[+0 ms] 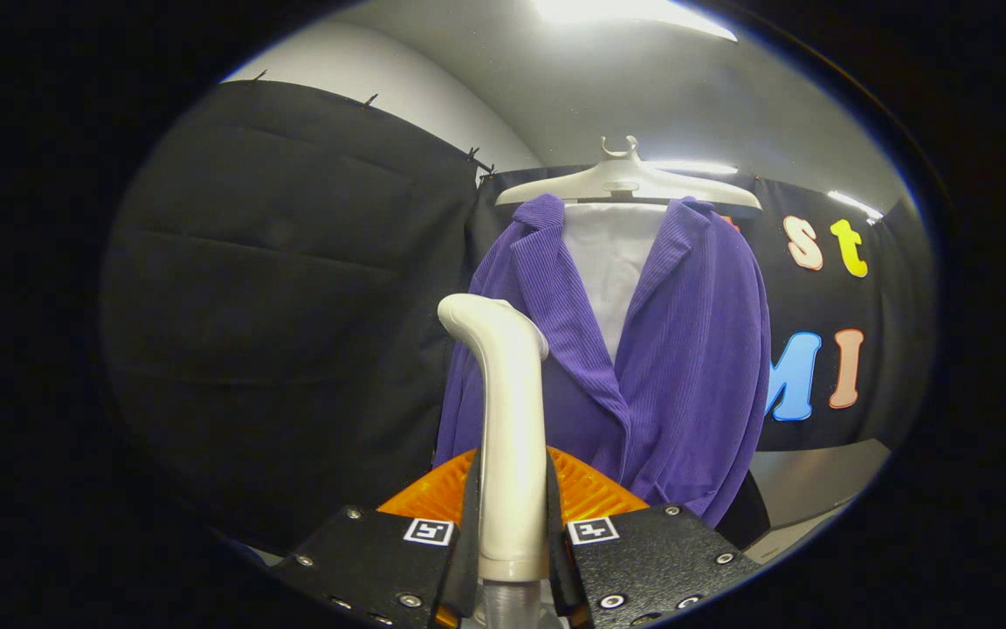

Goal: Iron the clothes twice with a garment steamer, once on the left side and once on the right side.

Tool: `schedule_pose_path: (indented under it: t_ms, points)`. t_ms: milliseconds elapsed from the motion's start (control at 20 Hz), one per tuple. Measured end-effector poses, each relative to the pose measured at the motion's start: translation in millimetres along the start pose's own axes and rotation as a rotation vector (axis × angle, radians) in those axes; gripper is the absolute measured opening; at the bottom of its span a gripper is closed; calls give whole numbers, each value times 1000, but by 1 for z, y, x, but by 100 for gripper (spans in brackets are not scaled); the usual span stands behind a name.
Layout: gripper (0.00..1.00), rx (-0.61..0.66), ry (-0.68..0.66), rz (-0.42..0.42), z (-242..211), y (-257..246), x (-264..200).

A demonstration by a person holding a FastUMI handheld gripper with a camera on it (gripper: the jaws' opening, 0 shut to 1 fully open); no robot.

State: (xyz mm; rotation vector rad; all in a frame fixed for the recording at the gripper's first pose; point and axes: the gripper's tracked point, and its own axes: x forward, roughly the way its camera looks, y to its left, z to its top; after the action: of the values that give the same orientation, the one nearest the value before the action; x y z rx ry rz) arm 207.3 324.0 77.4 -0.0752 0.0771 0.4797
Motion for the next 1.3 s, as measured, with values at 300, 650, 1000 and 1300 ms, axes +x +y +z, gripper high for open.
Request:
schedule_pose_path:
  t_ms: [300, 650, 1000, 1300]
  points:
    - [33, -5, 74, 3, -38, -3, -6]
    - [33, -5, 155, 13, -82, -1, -9]
    - [33, -27, 234, 43, -130, 20, -16]
    - [33, -28, 289, 48, -162, 28, -23]
